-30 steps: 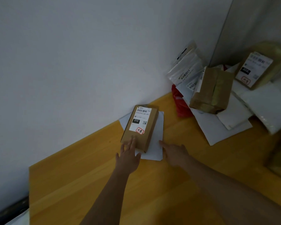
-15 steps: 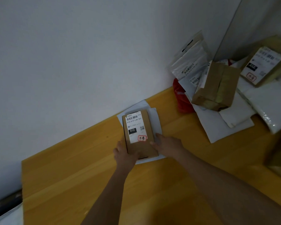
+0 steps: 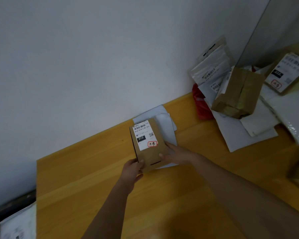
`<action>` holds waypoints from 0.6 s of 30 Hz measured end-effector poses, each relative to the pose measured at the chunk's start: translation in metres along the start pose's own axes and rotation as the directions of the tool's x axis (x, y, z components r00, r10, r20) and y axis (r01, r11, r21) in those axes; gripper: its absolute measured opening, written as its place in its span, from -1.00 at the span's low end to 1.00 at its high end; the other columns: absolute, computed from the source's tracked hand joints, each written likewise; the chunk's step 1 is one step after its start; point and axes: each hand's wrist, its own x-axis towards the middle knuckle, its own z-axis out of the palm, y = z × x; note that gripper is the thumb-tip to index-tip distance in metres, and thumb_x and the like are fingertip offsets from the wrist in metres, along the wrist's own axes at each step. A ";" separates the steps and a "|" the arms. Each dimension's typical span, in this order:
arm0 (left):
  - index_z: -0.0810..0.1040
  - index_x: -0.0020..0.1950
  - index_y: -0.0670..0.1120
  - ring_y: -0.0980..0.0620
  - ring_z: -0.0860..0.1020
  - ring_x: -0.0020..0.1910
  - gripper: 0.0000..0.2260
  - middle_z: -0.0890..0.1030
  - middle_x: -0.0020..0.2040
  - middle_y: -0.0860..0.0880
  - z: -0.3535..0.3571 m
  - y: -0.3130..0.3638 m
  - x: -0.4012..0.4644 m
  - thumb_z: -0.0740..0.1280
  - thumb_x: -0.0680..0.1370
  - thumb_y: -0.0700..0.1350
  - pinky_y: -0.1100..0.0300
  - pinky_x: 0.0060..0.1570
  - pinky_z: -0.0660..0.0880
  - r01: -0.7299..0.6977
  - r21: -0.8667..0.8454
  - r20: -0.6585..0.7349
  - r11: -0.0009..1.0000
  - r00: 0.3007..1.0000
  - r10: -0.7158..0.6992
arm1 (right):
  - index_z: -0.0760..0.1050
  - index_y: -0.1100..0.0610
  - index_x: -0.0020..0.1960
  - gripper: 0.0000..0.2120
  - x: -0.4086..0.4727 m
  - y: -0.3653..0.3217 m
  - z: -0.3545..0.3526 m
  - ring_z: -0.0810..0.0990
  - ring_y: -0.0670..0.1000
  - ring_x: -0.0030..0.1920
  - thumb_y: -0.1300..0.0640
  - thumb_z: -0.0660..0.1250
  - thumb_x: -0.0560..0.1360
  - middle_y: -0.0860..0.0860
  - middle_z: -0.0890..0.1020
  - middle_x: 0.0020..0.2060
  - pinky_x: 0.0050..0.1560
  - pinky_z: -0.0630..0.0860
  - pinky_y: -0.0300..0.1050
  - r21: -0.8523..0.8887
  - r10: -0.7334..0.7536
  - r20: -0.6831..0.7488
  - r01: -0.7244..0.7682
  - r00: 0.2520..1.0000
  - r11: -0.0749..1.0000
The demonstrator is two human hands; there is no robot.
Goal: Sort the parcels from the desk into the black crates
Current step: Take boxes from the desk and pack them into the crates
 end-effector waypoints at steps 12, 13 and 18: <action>0.40 0.45 -0.14 -0.07 0.55 0.17 -0.54 0.57 0.20 -0.06 -0.012 -0.025 -0.046 0.37 0.56 -0.27 0.11 0.05 0.50 -0.149 -0.101 -0.010 0.984 0.989 0.149 | 0.23 -0.13 0.52 -0.30 -0.053 0.025 0.047 0.43 0.04 0.35 0.02 0.48 0.48 0.09 0.43 0.39 0.35 0.42 -0.01 0.476 0.000 -0.191 0.092 0.982 0.875; 0.42 0.43 -0.13 -0.05 0.56 0.16 -0.56 0.57 0.20 -0.06 -0.014 -0.031 -0.051 0.37 0.56 -0.29 0.12 0.04 0.51 -0.153 -0.135 -0.024 0.979 0.988 0.151 | 0.19 -0.16 0.53 -0.29 -0.057 0.022 0.049 0.50 0.02 0.29 0.11 0.45 0.51 0.06 0.50 0.32 0.31 0.46 -0.02 0.499 -0.035 -0.135 0.099 0.990 0.861; 0.54 0.23 -0.06 0.02 0.57 0.08 -0.74 0.59 0.16 -0.04 -0.028 -0.059 -0.074 0.33 0.58 -0.30 0.14 0.02 0.53 -0.151 -0.319 -0.072 0.936 0.988 0.135 | 0.21 -0.22 0.50 -0.28 -0.075 0.008 0.067 0.69 0.04 0.07 0.37 0.33 0.55 0.03 0.63 0.16 -0.06 0.60 -0.18 0.618 -0.124 -0.035 0.119 0.992 0.777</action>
